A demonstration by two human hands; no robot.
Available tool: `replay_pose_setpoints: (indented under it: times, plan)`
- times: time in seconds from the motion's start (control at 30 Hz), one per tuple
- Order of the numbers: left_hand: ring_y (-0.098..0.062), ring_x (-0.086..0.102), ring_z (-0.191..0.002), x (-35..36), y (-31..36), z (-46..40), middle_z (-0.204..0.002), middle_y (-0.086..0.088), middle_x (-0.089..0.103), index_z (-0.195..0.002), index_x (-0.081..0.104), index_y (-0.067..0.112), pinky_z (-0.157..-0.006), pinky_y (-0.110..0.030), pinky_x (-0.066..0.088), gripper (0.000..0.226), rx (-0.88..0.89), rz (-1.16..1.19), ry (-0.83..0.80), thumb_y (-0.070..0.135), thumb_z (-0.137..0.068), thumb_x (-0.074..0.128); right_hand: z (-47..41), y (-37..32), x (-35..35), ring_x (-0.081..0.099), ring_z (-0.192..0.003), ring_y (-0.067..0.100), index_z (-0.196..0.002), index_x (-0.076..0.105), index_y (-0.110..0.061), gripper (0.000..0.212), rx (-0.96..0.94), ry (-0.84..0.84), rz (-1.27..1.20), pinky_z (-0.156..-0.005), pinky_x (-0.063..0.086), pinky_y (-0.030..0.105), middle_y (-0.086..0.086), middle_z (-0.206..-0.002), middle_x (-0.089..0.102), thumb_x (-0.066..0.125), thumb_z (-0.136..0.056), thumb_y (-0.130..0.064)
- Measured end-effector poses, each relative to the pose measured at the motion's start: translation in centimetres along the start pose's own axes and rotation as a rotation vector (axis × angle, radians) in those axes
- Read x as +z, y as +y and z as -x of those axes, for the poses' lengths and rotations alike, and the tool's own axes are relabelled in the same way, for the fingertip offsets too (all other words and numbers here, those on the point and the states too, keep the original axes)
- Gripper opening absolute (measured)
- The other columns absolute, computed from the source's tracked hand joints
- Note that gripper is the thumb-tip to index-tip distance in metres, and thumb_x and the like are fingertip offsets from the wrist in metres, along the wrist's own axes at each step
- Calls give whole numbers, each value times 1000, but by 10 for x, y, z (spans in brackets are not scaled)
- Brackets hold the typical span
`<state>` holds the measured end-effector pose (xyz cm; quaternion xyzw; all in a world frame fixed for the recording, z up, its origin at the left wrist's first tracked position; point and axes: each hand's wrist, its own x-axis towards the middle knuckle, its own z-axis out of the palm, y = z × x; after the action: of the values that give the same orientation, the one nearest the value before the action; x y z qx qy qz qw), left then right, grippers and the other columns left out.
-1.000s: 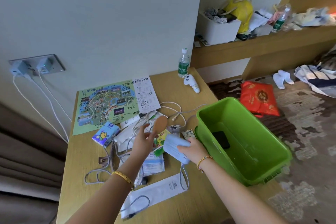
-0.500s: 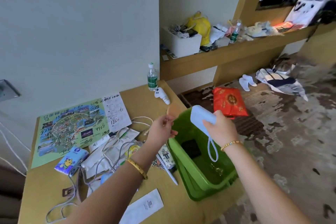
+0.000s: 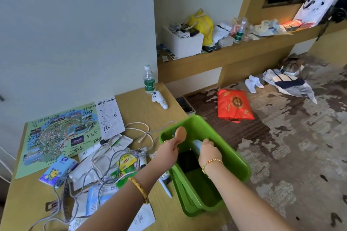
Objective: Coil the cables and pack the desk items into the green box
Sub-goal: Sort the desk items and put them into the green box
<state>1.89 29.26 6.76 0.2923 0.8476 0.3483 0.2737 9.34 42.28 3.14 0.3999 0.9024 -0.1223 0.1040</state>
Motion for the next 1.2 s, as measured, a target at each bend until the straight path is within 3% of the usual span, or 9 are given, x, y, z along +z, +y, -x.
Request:
replay_pose_setpoints:
  times: [0.27,0.47,0.6,0.7,0.8,0.93,1.03,1.1,1.2]
  plan:
    - [-33,60,-104,2,1,2,-121,-17,57,-134,45,15,-86,-45,52,41,4,16,30,5,-96,32,-22,-3,24,49,-118,36,-121,36,6,32,178,-152,-568,-92,40,37,25,-130,44,44,-96,-12]
    - [-32,60,-92,6,8,-8,-117,-19,55,-138,37,13,-66,-29,43,47,-42,-107,-71,4,-92,32,-36,3,21,45,-126,33,-131,41,6,39,292,-337,-539,-99,39,36,21,-137,46,45,-94,-4]
    - [-33,55,-109,15,22,-17,-131,-25,49,-137,35,2,-87,-34,48,44,-202,15,-196,4,-93,34,-39,9,14,47,-123,33,-128,44,7,35,262,-384,-541,-93,41,35,21,-132,50,43,-94,-4]
    - [-33,47,-125,21,30,-22,-140,-24,41,-142,27,1,-103,-38,41,49,-270,39,-230,3,-94,34,-38,13,9,56,-100,31,-94,57,-2,19,187,-288,-640,-74,40,32,19,-103,57,38,-94,-3]
    - [-33,46,-124,28,37,-26,-144,-24,36,-147,11,4,-98,-36,38,55,-247,-141,-330,5,-95,29,-38,13,8,44,-65,20,-58,41,-12,37,131,-209,-786,-58,31,27,6,-65,43,38,-94,-5]
    - [-35,32,-133,39,47,-28,-145,-19,31,-145,15,1,-107,-40,26,50,-204,-526,-430,9,-97,27,-39,10,4,55,-86,26,-101,63,5,24,225,-303,-1096,-80,49,39,12,-88,55,40,-94,-1]
    - [-31,32,-134,42,45,-32,-146,-15,33,-141,28,1,-109,-36,25,43,-141,-638,-357,8,-98,27,-36,12,5,48,-64,20,-103,55,15,24,283,-344,-1199,-55,37,26,11,-74,49,37,-94,4]
    - [-29,36,-131,36,38,-31,-141,-14,41,-139,34,4,-106,-34,29,43,-60,-563,-215,8,-97,29,-32,15,5,39,-51,15,-84,59,0,26,244,-394,-1155,-48,29,22,5,-64,42,35,-94,4]
    - [-31,45,-120,15,20,-24,-127,-15,53,-129,51,8,-97,-36,40,43,104,-313,87,3,-89,37,-28,11,1,55,-75,21,-96,61,1,21,96,-284,-974,-63,43,27,13,-83,58,40,-93,2]
